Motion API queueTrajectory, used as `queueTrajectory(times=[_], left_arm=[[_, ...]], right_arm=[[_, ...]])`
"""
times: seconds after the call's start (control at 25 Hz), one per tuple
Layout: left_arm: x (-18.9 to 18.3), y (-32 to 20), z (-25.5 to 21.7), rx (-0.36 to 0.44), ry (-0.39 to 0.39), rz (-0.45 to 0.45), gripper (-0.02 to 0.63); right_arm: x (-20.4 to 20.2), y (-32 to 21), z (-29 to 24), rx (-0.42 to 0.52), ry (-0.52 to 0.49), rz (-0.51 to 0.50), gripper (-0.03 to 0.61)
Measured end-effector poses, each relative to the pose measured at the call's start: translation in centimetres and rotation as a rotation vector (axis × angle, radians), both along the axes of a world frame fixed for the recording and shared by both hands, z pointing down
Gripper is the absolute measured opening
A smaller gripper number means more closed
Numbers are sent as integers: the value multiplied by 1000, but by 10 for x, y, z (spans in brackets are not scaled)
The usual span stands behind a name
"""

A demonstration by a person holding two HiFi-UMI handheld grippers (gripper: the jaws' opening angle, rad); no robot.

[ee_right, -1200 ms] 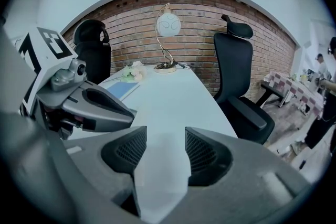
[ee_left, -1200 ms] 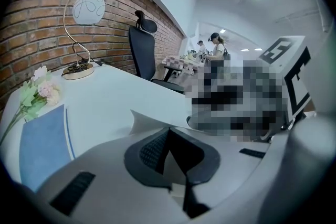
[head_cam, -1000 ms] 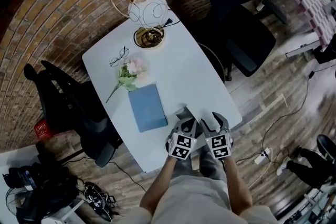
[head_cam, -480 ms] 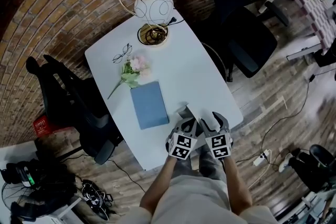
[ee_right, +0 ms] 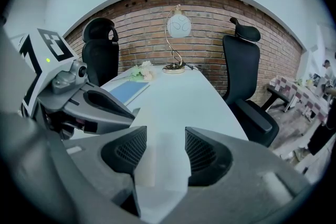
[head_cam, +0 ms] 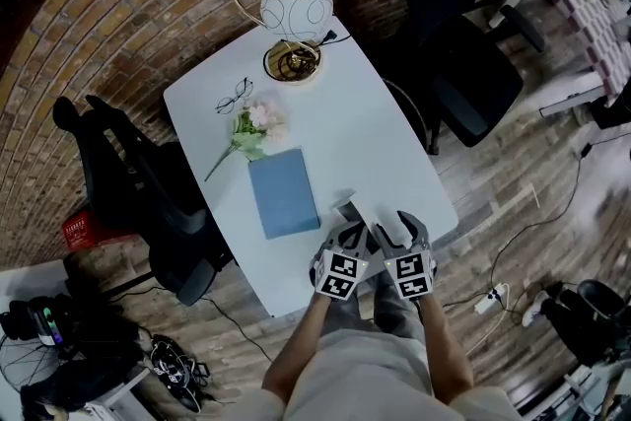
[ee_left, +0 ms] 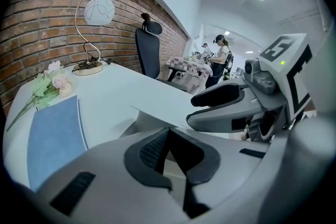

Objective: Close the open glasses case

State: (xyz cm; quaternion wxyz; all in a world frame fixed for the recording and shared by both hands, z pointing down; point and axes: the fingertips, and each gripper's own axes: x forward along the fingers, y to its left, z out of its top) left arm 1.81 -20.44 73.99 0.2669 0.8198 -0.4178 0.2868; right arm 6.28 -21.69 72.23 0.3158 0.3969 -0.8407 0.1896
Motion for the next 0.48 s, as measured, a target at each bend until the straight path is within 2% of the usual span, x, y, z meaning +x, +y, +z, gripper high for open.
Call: queueTrajectory(times=[0.48], left_arm=[[-12, 10, 4, -2, -7, -21, 3]], right_arm=[[-10, 9, 1, 0, 4, -28, 230]])
